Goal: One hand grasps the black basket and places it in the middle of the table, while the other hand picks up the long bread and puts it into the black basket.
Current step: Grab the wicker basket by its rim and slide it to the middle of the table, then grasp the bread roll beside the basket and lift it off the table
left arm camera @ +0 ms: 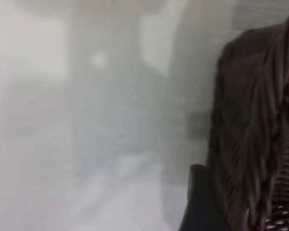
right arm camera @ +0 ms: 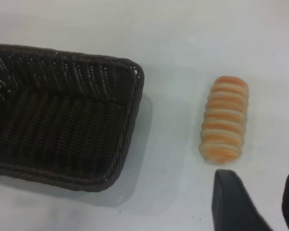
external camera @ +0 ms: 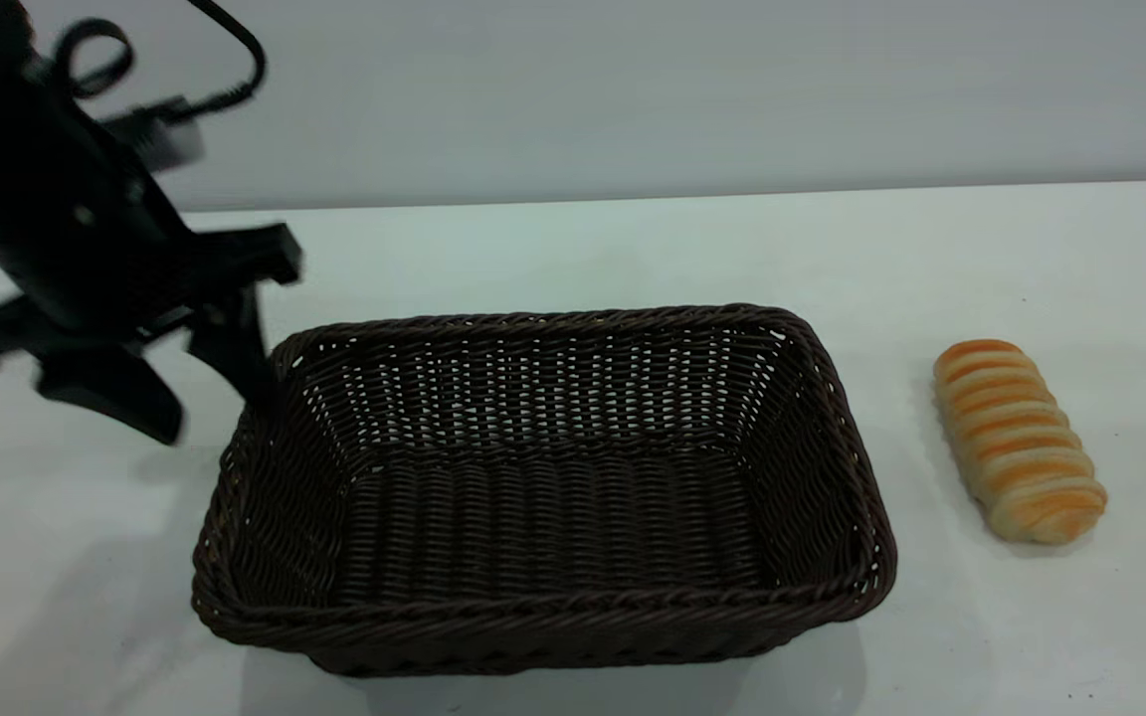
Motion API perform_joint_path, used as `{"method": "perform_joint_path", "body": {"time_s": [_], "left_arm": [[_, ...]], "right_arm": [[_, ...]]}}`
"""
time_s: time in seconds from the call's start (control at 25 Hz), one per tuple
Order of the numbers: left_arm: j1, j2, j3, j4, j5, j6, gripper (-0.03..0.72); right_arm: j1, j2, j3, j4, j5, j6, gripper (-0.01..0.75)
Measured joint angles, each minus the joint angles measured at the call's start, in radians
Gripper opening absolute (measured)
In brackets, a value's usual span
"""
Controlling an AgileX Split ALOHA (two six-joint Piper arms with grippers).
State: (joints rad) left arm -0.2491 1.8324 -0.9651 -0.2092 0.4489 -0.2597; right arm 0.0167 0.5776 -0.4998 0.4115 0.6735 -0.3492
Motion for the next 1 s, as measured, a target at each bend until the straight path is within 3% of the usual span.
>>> {"method": "perform_joint_path", "body": {"time_s": [0.2, 0.36, 0.56, 0.76, 1.0], "left_arm": [[0.0, -0.174, 0.0, 0.173, 0.035, -0.111, 0.55], [0.0, -0.387, 0.0, 0.198, 0.024, -0.092, 0.55], [0.0, -0.689, 0.001, 0.199, 0.0, -0.028, 0.55], [0.0, -0.933, 0.002, 0.199, -0.001, 0.022, 0.55], [0.0, -1.091, 0.007, 0.199, 0.032, 0.068, 0.55]], "right_arm": [[0.0, 0.051, 0.0, 0.035, -0.028, -0.037, 0.243], [0.0, 0.224, 0.0, 0.144, -0.107, -0.148, 0.243], [0.0, 0.525, -0.009, 0.424, -0.213, -0.421, 0.243], [0.0, 0.779, -0.104, 0.7, -0.244, -0.738, 0.243], [0.0, 1.008, -0.212, 0.765, -0.307, -0.885, 0.243]]}}
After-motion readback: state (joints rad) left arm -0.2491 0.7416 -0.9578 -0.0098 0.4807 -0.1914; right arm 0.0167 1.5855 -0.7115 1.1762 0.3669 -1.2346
